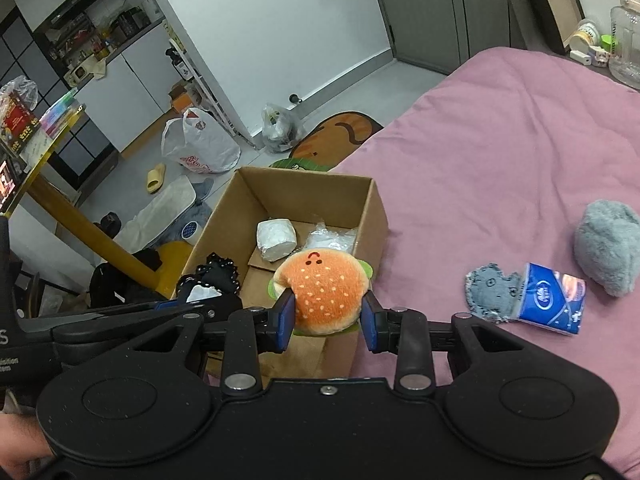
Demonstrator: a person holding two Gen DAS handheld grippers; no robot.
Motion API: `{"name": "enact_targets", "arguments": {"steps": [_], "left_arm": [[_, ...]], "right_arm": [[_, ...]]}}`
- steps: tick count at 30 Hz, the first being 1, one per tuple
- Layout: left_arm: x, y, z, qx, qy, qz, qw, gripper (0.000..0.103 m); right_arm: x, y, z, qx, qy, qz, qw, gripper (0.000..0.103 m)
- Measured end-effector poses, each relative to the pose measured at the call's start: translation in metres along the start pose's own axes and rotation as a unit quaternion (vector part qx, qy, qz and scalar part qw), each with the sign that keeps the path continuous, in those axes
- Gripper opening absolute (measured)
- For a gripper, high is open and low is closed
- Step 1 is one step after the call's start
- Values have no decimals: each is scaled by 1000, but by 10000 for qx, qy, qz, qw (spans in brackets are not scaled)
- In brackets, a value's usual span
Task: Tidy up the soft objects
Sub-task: 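Carry both plushes into the cardboard box and open both tools to release them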
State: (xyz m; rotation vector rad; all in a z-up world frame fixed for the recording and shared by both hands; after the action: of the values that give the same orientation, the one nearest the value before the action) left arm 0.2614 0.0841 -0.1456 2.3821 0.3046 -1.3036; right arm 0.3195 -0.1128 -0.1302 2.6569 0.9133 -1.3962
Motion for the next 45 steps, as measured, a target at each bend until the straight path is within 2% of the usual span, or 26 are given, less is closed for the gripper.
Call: {"name": "enact_targets", "arguments": {"steps": [13,19,23,26,30,38,40,41,45], "left_arm": [[33,-6,-14,-140,-134,-87,9998,27],[41,-6,-20,-151,-73,-152,9997,28],[42,-5,-24,-231,-127,-122,9996,34],[40,-7,-27,-338,-174,-42,9993,38],[27,-11,-29,-412,-29,-19,9991,47],[13,-25,-32,-648,-51,143,9978,47],[8,-26,-32,-663,-15,197,9976,47],[6,-26,-31,-650,10,204,9977,47],[4,-26,-30,-661,6,234,9975,48]], "right_arm": [[28,-5,-9,12,-128,-97,9999,34],[34,-3,-14,18,-130,-98,9999,34],[36,-2,-16,64,-135,-87,9999,34],[38,-4,-17,48,-134,-67,9999,34],[40,-7,-16,57,-156,-66,9998,34],[45,-14,-17,72,-214,-40,9997,34],[46,-15,-18,78,-234,12,9997,36],[46,-15,-19,81,-252,25,9996,40],[44,-14,-18,174,-265,55,9995,42]]}}
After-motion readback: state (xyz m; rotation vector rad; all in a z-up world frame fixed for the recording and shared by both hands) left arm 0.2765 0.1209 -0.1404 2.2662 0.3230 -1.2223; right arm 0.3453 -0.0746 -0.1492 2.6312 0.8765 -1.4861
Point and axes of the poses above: each gripper's, at about its wrist camera, not at the fingertips, and x roughly the way its jaws point, y to its right, z to its underside, the point moved 1 cm from there along x, roughly the way its jaws point, and after that the axes turned 8 degrees about -x, right-handed, at the moved point
